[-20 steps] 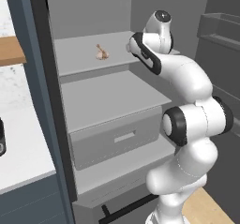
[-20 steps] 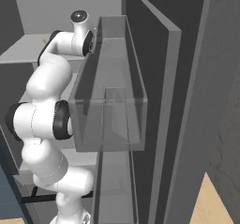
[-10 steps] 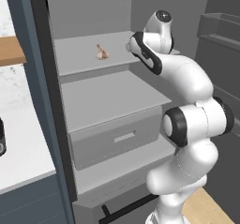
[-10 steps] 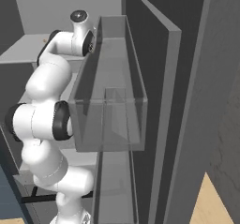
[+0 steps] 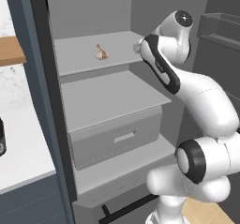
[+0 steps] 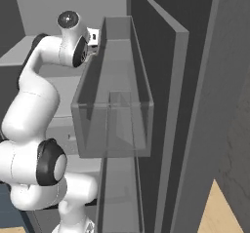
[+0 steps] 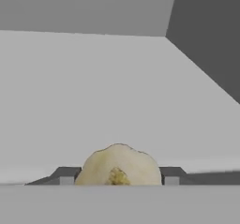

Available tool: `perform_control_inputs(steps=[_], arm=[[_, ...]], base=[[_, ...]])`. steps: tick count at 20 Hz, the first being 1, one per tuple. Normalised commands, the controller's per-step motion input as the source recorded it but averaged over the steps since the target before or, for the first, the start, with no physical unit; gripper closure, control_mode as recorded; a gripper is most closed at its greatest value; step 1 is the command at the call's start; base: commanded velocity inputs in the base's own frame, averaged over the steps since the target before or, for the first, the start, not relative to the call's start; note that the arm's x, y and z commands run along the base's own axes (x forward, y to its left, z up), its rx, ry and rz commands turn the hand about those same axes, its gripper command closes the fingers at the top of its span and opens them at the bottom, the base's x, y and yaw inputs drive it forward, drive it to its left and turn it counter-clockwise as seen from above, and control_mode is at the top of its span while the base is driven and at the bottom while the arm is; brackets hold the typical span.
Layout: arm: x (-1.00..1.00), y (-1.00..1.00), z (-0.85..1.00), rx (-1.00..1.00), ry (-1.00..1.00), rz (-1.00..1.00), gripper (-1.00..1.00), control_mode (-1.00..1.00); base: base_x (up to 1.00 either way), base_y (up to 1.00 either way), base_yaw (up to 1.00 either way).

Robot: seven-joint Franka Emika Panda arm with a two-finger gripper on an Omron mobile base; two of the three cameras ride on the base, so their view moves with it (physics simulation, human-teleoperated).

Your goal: Place one garlic and one chicken drumstick in each tupperware on the nearby counter, to pack two identical lunches.

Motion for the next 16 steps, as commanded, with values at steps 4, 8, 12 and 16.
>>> perform_control_inputs(steps=[4,8,12,16], arm=[[-1.00,0.01,-0.07,-0.11,0.15,0.04,1.00,-1.00],[-0.95,0.08,-0.12,-0.04,0.28,0.00,1.00,-1.00],[-0.77,0.19,-0.09,0.00,0.30,-0.03,1.00,-1.00],[-0.85,0.03,-0.37,0.00,0.22,-0.04,1.00,-1.00]], base=[[0.00,0.00,0.00],[0.00,0.00,0.00],[0.00,0.00,0.00],[0.00,0.00,0.00]])
